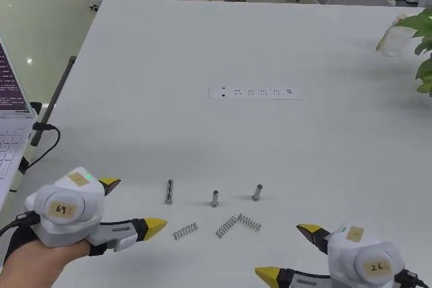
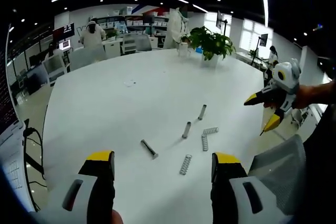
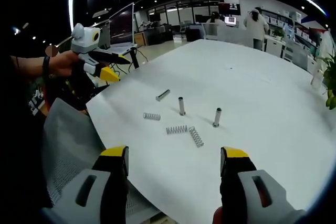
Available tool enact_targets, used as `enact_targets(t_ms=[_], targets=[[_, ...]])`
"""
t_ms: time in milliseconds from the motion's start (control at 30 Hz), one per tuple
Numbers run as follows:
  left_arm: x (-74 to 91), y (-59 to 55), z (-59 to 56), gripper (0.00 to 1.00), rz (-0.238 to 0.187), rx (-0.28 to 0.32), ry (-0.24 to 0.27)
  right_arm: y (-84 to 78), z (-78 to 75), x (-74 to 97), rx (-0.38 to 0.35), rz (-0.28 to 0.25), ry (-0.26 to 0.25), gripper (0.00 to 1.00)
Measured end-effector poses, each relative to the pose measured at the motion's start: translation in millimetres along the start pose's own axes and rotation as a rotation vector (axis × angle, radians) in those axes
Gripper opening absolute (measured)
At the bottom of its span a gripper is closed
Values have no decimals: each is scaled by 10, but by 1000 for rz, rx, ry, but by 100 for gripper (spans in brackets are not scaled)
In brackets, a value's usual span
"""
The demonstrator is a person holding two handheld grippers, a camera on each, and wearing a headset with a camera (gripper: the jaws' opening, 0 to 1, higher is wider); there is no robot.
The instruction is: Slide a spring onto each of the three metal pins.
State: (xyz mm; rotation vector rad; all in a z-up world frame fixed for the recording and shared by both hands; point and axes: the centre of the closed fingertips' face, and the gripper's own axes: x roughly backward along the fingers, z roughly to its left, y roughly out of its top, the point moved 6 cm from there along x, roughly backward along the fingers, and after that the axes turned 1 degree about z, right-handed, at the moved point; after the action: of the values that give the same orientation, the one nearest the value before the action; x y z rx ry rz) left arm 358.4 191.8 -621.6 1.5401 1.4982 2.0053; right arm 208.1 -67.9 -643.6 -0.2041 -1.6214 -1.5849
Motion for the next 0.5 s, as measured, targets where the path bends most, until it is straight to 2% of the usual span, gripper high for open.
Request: enact_targets(t_ms=[300,500], targets=[[-178,37,44,71,-5,2,-11,41,3,-14,13,-1,3,70],[-327,34,70,70,17,-21,-34,31,1,-2,15,1,0,70]])
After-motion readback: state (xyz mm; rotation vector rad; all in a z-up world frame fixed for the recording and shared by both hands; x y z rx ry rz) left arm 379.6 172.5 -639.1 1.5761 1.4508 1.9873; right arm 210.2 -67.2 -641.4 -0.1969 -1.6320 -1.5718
